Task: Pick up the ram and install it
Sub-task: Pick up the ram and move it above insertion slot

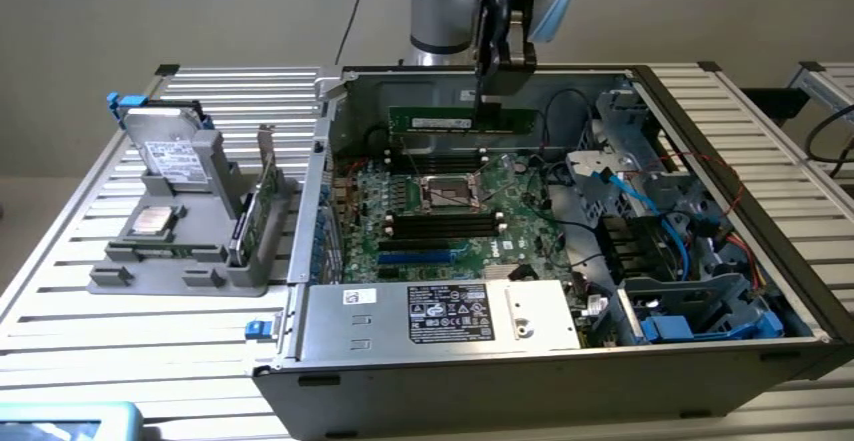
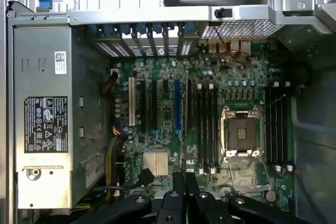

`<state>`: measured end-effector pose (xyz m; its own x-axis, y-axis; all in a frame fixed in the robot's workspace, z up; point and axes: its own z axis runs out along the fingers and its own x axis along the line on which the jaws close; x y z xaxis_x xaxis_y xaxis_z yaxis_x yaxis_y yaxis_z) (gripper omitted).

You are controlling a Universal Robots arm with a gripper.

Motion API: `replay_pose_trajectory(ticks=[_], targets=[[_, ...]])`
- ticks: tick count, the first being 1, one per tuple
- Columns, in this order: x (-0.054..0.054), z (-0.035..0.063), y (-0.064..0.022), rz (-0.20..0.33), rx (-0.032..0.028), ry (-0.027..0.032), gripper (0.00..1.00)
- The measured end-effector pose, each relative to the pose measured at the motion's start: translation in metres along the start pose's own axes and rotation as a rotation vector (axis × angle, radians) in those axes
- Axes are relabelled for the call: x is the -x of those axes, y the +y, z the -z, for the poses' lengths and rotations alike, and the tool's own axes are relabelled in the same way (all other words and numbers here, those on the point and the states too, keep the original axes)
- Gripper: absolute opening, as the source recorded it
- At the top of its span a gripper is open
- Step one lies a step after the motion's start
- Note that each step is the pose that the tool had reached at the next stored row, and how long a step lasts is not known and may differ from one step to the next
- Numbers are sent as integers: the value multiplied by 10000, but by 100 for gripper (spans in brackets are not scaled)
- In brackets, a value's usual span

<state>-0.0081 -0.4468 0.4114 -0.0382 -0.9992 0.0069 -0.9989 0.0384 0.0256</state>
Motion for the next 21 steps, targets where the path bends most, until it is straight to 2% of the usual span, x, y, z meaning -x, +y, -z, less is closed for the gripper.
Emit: replay_pose_trajectory(ticks=[3,6,15,21], targets=[[111,-18,-20,-1,-46,-1,13],[165,-30,-29,6,-93,-3,13],[358,-73,-34,173,-107,-1,13],[435,-94,-32,312,-113,2,13]])
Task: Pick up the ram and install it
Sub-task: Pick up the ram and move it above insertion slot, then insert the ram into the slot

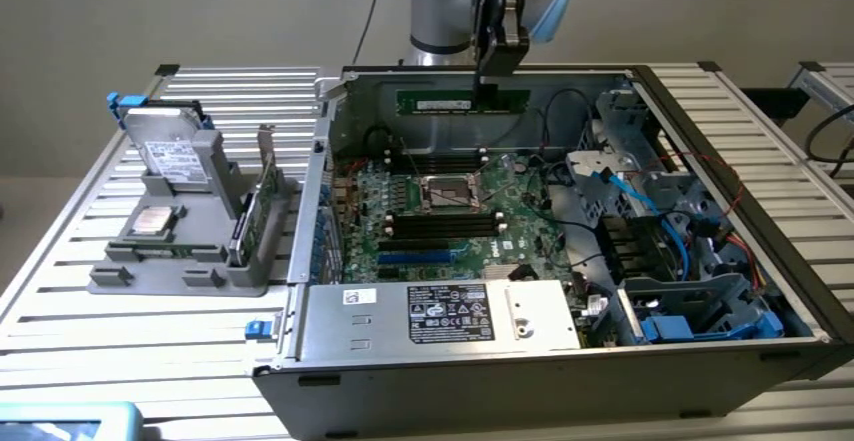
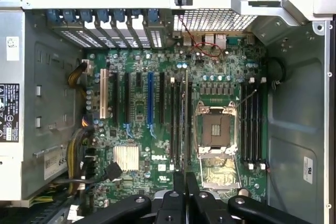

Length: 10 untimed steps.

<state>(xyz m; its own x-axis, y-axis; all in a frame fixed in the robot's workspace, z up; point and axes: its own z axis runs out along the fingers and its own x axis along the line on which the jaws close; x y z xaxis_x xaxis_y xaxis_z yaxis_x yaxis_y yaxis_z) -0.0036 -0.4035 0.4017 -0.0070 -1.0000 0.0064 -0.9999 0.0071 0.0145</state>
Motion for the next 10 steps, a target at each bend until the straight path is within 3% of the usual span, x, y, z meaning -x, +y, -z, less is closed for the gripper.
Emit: replay_pose_trajectory(ticks=[10], targets=[[38,-62,0,209,-12,3,13]])
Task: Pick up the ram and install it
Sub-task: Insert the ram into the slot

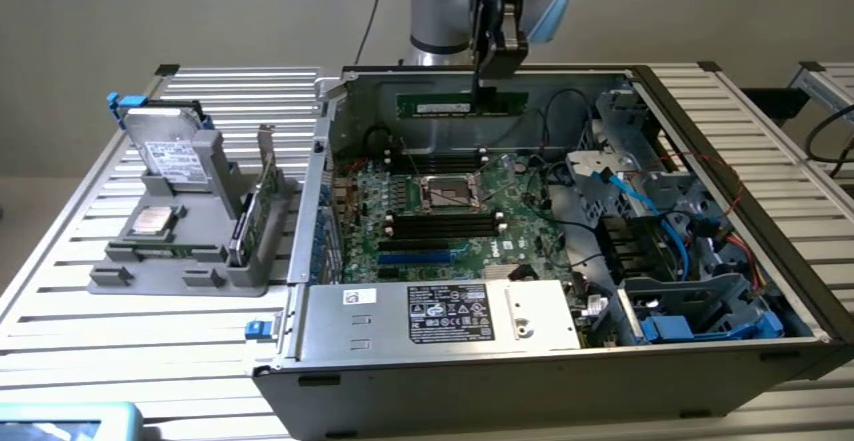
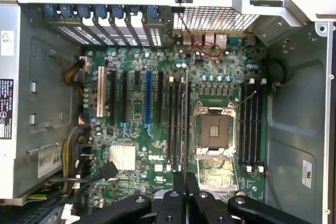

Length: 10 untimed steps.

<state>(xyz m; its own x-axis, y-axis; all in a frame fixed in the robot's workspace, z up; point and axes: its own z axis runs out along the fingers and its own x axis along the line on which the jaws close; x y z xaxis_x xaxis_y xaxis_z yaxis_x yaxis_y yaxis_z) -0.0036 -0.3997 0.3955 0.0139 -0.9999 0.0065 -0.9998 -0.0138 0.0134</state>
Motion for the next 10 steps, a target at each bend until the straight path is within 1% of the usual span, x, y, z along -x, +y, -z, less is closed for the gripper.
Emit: replay_pose_trajectory(ticks=[5,10], targets=[[16,-83,-1,21,-23,0,13],[55,-172,3,22,-25,1,13]])
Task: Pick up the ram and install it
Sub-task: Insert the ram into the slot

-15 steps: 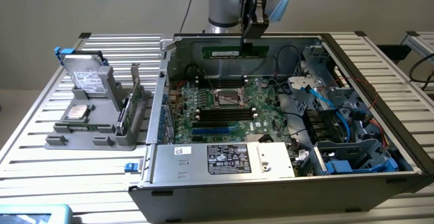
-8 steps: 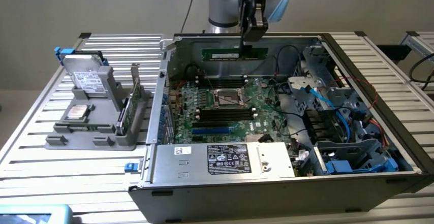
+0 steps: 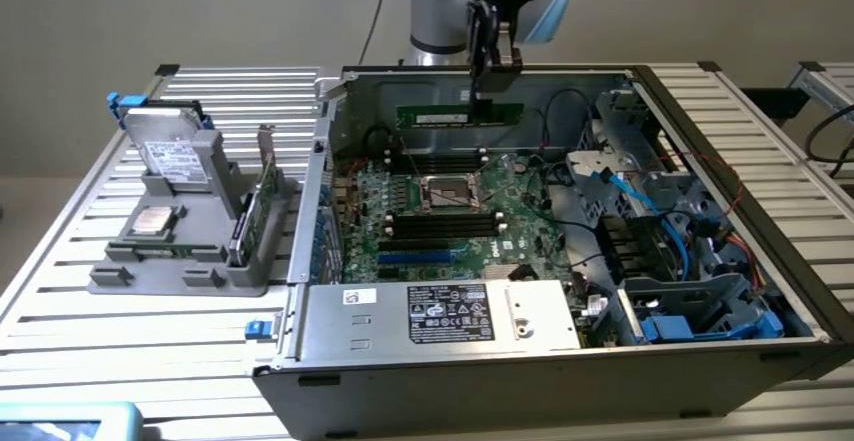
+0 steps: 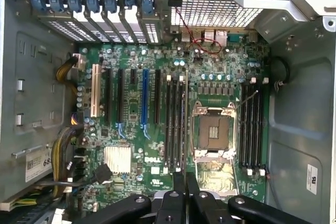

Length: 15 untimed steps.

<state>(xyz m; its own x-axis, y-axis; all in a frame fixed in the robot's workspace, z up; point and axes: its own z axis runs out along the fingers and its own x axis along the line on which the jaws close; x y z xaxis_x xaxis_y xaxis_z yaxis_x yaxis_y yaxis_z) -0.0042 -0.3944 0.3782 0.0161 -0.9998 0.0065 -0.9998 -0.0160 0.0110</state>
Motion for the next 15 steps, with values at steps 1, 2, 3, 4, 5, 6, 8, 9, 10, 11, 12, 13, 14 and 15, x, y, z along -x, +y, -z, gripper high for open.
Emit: replay_pose_trajectory(ticks=[1,2,3,4,5,6,8,9,10,11,12,13,14,15], targets=[[4,-10,2,0,0,-1,13],[5,-19,1,1,11,-1,13],[5,-30,1,2,35,-2,13],[5,-42,2,1,47,-1,13],[6,-54,2,0,54,-1,13],[6,-65,2,-1,62,-1,13],[6,-96,2,0,72,-2,13],[7,-111,3,0,74,-1,13],[8,-126,4,1,76,-1,13],[8,-143,4,2,76,-3,13],[9,-161,4,2,77,-3,13],[9,-176,5,1,81,-2,13],[9,-193,5,1,82,-1,13],[9,-210,5,1,83,-1,13]])
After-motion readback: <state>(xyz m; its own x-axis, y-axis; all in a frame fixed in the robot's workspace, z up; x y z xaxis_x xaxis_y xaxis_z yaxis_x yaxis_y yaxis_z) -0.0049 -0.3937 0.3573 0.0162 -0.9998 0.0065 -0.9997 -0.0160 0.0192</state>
